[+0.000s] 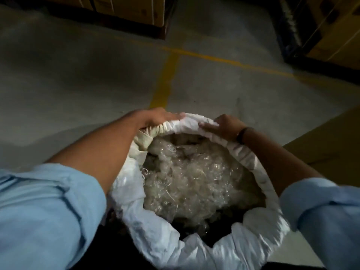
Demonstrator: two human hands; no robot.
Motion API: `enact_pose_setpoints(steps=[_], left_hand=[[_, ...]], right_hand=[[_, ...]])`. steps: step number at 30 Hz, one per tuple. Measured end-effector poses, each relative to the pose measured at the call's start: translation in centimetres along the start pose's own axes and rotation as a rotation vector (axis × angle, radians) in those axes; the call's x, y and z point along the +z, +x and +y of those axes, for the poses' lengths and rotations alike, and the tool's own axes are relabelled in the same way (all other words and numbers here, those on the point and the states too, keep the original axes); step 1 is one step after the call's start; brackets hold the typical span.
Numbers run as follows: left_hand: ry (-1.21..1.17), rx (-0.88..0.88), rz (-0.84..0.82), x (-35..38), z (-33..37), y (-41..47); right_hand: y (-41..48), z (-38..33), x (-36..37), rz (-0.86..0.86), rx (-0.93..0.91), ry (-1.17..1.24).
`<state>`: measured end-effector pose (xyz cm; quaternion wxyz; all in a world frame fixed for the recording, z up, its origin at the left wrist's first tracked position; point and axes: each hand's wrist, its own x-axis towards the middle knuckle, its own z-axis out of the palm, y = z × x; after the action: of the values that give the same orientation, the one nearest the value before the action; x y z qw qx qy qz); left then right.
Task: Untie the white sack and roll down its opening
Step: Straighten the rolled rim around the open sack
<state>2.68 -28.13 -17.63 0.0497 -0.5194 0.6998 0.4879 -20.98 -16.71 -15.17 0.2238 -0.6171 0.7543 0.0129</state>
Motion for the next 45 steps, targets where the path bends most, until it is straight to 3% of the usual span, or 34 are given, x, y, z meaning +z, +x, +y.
enact_pose_setpoints(steps=[2,4,8,10,12,14,17,20,22,24,26,28,30,32,34,37,40,45], left_hand=[[-0.208,-0.034,-0.110,-0.3,-1.0,0.9],[-0.292,-0.014,-0.124,-0.2,-1.7,1.4],[-0.400,-0.019,0.088,-0.1,-2.7,2.9],[-0.248,-0.076,0.293,0.4,-2.8,3.9],[-0.027,-0.090,0.598,1.4,-2.1,3.8],[0.208,0.081,0.881,2.4,-0.8,2.9],[0.530,0.375,0.990,3.7,1.0,1.2],[0.595,0.475,0.931,6.1,1.7,-1.2],[0.636,0.551,0.862,8.6,1.8,-3.3],[0.619,0.650,0.752,10.7,2.3,-5.7],[0.618,0.728,0.620,12.2,3.1,-8.6],[0.694,0.695,0.421,13.7,4.0,-11.8],[0.704,0.481,0.163,14.8,4.8,-15.2],[0.737,0.272,-0.084,15.4,5.0,-18.5],[0.887,0.183,-0.213,16.4,4.3,-22.0],[1.030,0.253,-0.157,18.7,2.8,-25.8],[0.993,0.389,-0.168,19.8,2.2,-26.3],[0.988,0.254,-0.259,20.2,0.5,-23.6]], right_hand=[[0.4,0.0,-0.8,-0.104,0.117,0.215],[0.8,-0.3,-0.6,-0.060,0.151,0.250],[-2.2,-0.5,3.6,0.450,0.154,-0.215],[-5.7,1.0,6.4,0.464,0.250,-0.304],[-8.8,2.6,8.2,0.426,0.354,-0.243],[-9.3,3.4,7.9,0.403,0.393,-0.129],[-8.4,4.7,5.0,0.172,0.368,0.163],[-9.5,7.5,1.4,-0.183,0.392,0.762],[-9.9,8.7,0.6,-0.231,0.431,0.946],[-9.5,8.1,0.9,-0.070,0.490,0.627],[-10.0,6.1,1.6,0.133,0.452,-0.024],[-13.1,3.2,1.8,0.292,0.103,-0.576],[-17.9,0.8,1.6,0.240,-0.272,-0.576],[-23.0,-1.1,1.7,0.018,-0.373,-0.379],[-27.0,-1.7,3.5,-0.105,-0.394,-0.389],[-30.2,-1.3,7.5,-0.167,-0.306,-0.355],[-29.3,-1.0,10.8,-0.250,-0.238,-0.346],[-27.6,-1.4,13.6,-0.287,-0.216,-0.523]])
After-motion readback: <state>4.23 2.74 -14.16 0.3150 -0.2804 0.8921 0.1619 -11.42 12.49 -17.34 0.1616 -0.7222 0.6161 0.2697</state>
